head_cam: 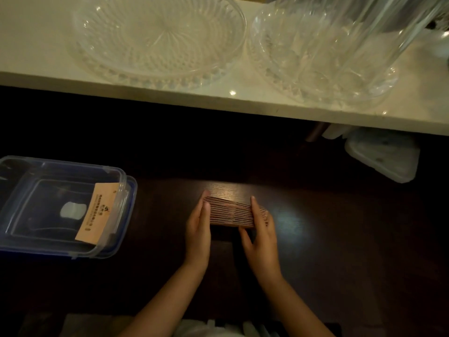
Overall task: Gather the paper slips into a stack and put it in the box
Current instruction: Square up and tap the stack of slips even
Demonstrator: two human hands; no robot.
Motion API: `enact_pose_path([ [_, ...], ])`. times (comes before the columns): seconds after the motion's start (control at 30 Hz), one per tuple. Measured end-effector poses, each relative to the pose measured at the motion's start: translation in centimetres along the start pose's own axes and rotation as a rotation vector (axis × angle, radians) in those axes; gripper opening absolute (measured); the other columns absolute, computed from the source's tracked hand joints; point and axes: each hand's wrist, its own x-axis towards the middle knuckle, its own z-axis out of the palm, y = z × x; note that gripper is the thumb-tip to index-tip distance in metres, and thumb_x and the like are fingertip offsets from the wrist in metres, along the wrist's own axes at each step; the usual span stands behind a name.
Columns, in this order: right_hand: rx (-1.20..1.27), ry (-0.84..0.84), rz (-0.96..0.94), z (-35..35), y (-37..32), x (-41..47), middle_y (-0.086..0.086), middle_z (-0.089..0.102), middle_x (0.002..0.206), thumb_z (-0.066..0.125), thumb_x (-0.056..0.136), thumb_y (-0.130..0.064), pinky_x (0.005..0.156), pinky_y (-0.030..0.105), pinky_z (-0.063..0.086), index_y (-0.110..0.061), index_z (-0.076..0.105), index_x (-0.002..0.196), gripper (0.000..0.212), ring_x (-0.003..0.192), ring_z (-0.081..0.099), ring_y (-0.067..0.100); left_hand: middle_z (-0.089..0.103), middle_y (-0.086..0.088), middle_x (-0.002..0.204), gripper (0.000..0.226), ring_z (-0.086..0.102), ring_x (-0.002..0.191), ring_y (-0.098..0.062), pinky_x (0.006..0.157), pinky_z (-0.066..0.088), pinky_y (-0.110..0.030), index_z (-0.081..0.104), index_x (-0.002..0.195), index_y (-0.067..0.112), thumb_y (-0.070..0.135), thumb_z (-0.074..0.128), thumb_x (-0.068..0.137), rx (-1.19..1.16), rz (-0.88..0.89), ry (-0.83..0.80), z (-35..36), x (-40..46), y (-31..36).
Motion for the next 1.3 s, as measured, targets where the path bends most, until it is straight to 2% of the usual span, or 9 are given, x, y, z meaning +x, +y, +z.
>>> enact_pose_path([
  [0.2, -0.066, -0.123, 0.117, 0.8, 0.3, -1.2, 0.013, 0.015, 0.154, 0.056, 0.089, -0.007, 0.098, 0.016, 0.027, -0.034, -0.008, 0.138, 0.085, 0.139, 0.017, 0.014, 0.063, 0.012, 0.092, 0.023, 0.062, 0.094, -0.011, 0.063, 0.043, -0.001, 0.064, 0.105, 0.018, 0.029, 0.053, 0.088, 0.129, -0.006, 0.328, 1.8, -0.2, -1.1],
  [0.4, -0.103, -0.088, 0.102, 0.7, 0.9, -1.1, 0.011, 0.0, 0.156, 0.051, 0.092, -0.008, 0.092, 0.01, 0.023, -0.045, -0.011, 0.133, 0.083, 0.125, 0.004, -0.004, 0.06, 0.003, 0.117, 0.024, 0.053, 0.104, 0.001, 0.073, 0.039, 0.001, 0.061, 0.11, 0.02, 0.022, 0.045, 0.093, 0.157, 0.059, 0.253, 2.2, 0.0, -1.4],
  [0.6, -0.14, -0.097, 0.062, 0.8, 1.4, -0.8, 0.012, -0.001, 0.156, 0.051, 0.092, -0.012, 0.094, 0.03, 0.043, -0.05, -0.016, 0.132, 0.087, 0.132, 0.022, 0.014, 0.056, 0.016, 0.113, 0.024, 0.053, 0.109, -0.006, 0.083, 0.042, -0.008, 0.056, 0.102, 0.032, 0.025, 0.034, 0.096, 0.139, 0.092, 0.12, 1.5, -0.2, -1.7],
  [0.7, -0.18, -0.135, 0.036, 0.3, 1.9, -0.3, 0.015, 0.006, 0.156, 0.051, 0.092, -0.016, 0.099, 0.036, 0.041, -0.046, -0.006, 0.135, 0.078, 0.136, 0.027, 0.027, 0.055, 0.015, 0.114, 0.026, 0.053, 0.108, -0.006, 0.082, 0.042, -0.011, 0.052, 0.11, 0.03, 0.015, 0.046, 0.09, 0.147, 0.012, -0.072, 0.0, -0.2, -1.5],
  [0.8, -0.248, -0.173, -0.005, -0.2, 2.7, 0.2, 0.015, 0.017, 0.153, 0.051, 0.091, -0.02, 0.099, 0.039, 0.041, -0.038, 0.009, 0.142, 0.069, 0.136, 0.029, 0.029, 0.05, 0.023, 0.113, 0.06, 0.047, 0.104, 0.018, 0.083, 0.034, 0.001, 0.043, 0.119, 0.03, -0.003, 0.063, 0.073, 0.459, 0.075, -0.333, -2.6, 0.4, -1.1],
  [0.93, -0.306, -0.178, -0.039, -1.2, 3.1, 0.6, 0.01, 0.027, 0.148, 0.058, 0.086, -0.023, 0.093, 0.042, 0.046, -0.029, 0.029, 0.135, 0.057, 0.127, 0.04, 0.025, 0.056, 0.019, 0.103, 0.054, 0.052, 0.095, 0.014, 0.08, 0.037, 0.002, 0.052, 0.116, 0.021, 0.004, 0.074, 0.069, 0.655, 0.116, -0.365, -3.6, 1.9, 0.1],
  [1.07, -0.203, -0.295, -0.066, -2.9, 2.6, 2.5, 0.009, 0.047, 0.123, 0.066, 0.081, -0.018, 0.086, 0.024, 0.045, -0.016, 0.045, 0.124, 0.048, 0.108, 0.052, 0.022, 0.06, 0.013, 0.104, 0.056, 0.056, 0.096, 0.008, 0.086, 0.046, -0.013, 0.056, 0.114, 0.019, 0.008, 0.078, 0.064, 0.712, 0.057, -0.4, -3.8, 3.3, 1.4],
  [1.2, 0.232, -0.44, 0.253, -4.9, -0.4, 3.8, 0.008, 0.063, 0.105, 0.07, 0.078, -0.019, 0.066, 0.033, 0.058, -0.02, 0.052, 0.106, 0.033, 0.083, 0.066, 0.015, 0.065, -0.01, 0.11, 0.051, 0.065, 0.085, -0.006, 0.071, 0.052, -0.016, 0.057, 0.112, 0.016, 0.01, 0.076, 0.065, 0.237, -0.144, -0.317, -2.7, 3.2, 4.4],
  [1.3, 0.712, -0.548, 0.498, -5.3, -2.6, 3.0, 0.005, 0.068, 0.101, 0.07, 0.078, -0.022, 0.066, 0.024, 0.057, -0.021, 0.058, 0.102, 0.027, 0.084, 0.069, 0.011, 0.07, -0.008, 0.106, 0.073, 0.066, 0.098, -0.019, 0.078, 0.055, -0.029, 0.056, 0.113, 0.015, 0.033, 0.086, 0.049, -0.275, -0.249, -0.514, -1.8, 1.9, 6.2],
])
